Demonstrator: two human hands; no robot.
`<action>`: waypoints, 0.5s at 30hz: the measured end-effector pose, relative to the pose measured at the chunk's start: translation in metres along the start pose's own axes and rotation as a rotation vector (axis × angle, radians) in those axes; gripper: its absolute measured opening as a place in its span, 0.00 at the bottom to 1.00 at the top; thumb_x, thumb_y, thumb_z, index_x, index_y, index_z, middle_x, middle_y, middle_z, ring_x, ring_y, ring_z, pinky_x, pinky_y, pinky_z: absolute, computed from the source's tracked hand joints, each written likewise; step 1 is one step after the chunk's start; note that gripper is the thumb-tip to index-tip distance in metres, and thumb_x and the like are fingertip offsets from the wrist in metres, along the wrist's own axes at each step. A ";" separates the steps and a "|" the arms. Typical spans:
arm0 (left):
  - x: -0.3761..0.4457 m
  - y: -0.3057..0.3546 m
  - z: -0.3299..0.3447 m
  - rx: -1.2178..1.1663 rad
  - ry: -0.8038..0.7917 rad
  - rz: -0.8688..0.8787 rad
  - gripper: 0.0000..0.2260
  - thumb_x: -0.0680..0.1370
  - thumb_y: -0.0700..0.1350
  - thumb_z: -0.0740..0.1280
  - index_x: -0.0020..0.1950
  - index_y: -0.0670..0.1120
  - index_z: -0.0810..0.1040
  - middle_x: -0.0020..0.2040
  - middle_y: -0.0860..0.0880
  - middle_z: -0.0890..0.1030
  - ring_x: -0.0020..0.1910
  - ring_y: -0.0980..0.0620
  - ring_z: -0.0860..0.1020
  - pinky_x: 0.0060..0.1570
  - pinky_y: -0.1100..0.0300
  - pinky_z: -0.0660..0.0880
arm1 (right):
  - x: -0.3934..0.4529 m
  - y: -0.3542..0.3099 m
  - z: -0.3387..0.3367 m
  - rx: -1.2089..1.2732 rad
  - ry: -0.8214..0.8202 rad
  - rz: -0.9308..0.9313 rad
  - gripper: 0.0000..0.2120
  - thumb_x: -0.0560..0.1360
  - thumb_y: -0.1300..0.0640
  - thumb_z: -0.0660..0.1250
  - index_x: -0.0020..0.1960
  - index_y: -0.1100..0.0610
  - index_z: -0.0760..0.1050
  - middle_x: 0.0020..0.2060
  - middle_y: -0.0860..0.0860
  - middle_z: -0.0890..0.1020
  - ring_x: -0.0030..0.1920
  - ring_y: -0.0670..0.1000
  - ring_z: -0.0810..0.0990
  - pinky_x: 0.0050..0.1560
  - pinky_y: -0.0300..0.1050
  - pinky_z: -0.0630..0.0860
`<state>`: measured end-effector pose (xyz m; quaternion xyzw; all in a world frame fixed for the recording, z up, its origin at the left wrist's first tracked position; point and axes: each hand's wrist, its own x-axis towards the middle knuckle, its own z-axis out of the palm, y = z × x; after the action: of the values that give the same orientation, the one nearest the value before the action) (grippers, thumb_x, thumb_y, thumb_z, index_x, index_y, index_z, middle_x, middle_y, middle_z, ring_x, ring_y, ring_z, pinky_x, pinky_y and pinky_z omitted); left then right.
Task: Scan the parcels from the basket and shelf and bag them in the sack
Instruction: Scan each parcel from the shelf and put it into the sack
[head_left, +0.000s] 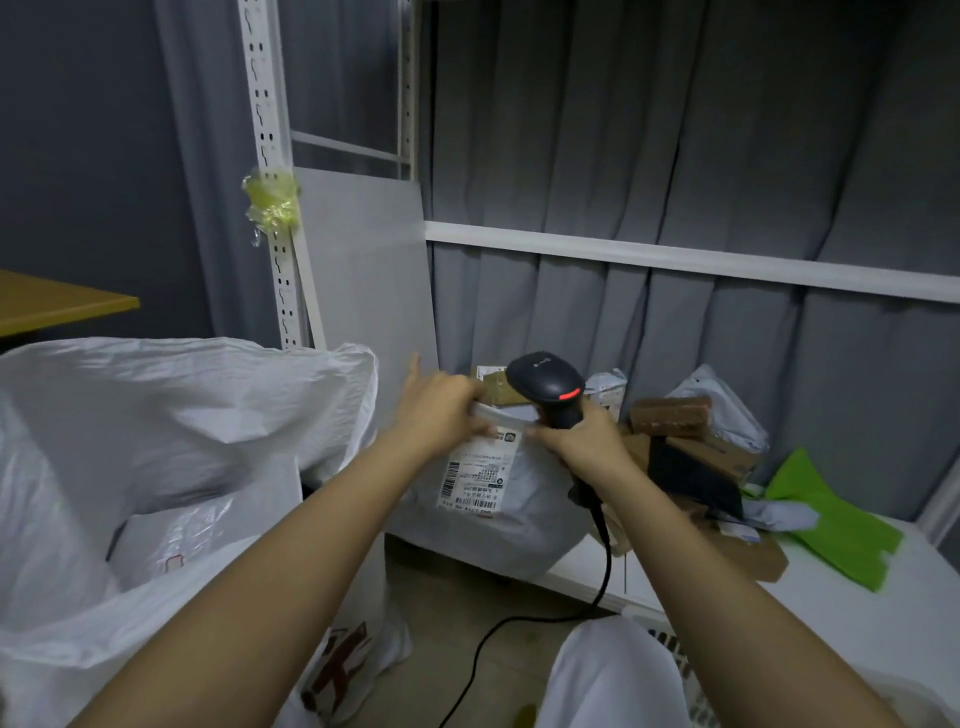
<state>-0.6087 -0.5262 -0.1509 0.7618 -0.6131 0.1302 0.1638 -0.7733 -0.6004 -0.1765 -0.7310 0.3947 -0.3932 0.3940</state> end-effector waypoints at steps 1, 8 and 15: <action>-0.003 -0.004 0.003 -0.039 0.075 -0.006 0.16 0.72 0.57 0.71 0.56 0.51 0.79 0.55 0.50 0.80 0.63 0.48 0.74 0.74 0.45 0.44 | 0.000 0.001 0.001 0.010 0.020 -0.004 0.09 0.70 0.63 0.74 0.47 0.56 0.77 0.39 0.52 0.81 0.41 0.50 0.78 0.41 0.44 0.74; -0.035 -0.035 0.019 -0.999 0.127 -0.371 0.37 0.71 0.53 0.74 0.75 0.50 0.59 0.73 0.47 0.65 0.72 0.47 0.65 0.67 0.52 0.65 | 0.005 -0.005 -0.018 0.323 0.167 0.111 0.09 0.69 0.62 0.76 0.43 0.54 0.77 0.39 0.50 0.82 0.41 0.50 0.79 0.46 0.45 0.76; -0.019 -0.022 0.019 -0.979 0.056 -0.282 0.03 0.79 0.46 0.67 0.49 0.48 0.77 0.43 0.53 0.80 0.43 0.55 0.78 0.36 0.73 0.70 | 0.009 -0.001 -0.037 0.205 0.334 0.078 0.11 0.71 0.59 0.75 0.40 0.49 0.73 0.39 0.49 0.81 0.43 0.51 0.80 0.51 0.51 0.77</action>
<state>-0.5912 -0.5127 -0.1775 0.6673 -0.4890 -0.1752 0.5338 -0.8026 -0.6183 -0.1590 -0.5957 0.4404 -0.5318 0.4103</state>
